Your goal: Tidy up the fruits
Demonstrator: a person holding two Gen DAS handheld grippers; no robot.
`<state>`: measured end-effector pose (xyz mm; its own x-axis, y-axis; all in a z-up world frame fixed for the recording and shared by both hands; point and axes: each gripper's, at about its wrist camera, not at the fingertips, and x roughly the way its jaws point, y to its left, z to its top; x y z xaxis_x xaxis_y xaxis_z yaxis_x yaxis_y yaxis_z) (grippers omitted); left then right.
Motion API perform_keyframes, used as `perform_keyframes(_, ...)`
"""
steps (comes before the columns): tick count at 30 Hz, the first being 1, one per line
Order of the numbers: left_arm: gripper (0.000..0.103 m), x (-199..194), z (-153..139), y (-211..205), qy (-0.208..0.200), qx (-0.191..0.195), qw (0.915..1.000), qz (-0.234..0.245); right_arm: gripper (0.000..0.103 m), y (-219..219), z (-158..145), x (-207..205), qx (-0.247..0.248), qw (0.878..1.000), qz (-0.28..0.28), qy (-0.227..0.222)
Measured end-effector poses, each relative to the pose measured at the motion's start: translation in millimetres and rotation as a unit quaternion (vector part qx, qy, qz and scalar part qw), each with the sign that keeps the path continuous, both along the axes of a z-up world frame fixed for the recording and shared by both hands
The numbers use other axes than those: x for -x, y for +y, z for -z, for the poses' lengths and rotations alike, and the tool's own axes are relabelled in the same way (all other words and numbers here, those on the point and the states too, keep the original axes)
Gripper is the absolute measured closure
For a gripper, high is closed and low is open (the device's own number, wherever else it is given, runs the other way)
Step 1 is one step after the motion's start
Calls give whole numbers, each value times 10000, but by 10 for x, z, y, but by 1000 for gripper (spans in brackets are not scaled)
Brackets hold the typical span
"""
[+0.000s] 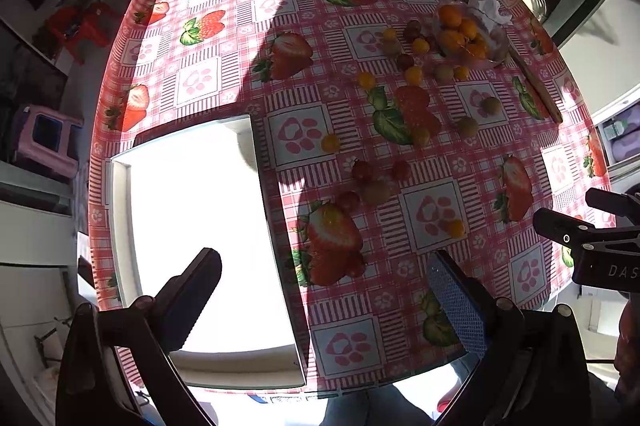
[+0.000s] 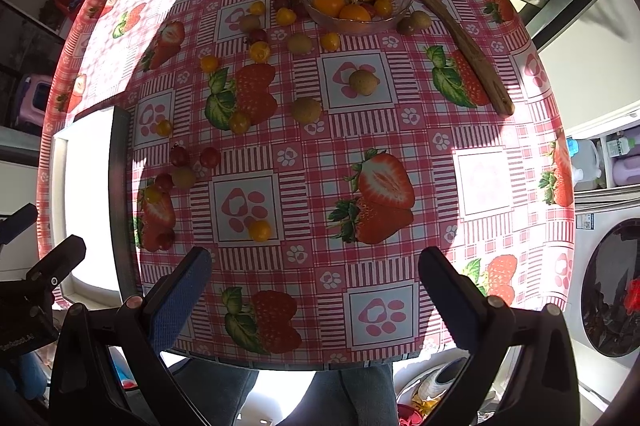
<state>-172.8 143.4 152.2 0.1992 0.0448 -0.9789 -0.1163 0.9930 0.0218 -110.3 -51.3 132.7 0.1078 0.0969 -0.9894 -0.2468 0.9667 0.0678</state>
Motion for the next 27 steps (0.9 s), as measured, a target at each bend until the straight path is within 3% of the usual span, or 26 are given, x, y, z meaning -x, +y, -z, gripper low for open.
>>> perform_keyframes(5,0,-3,11,14,8,8,10000,-42,0,35,23,2,261,9995,-116,-134)
perform_keyframes(27,0,-94,150,46,147,59,9999,-36,0,16,68,-64,91,9999,-98,-55)
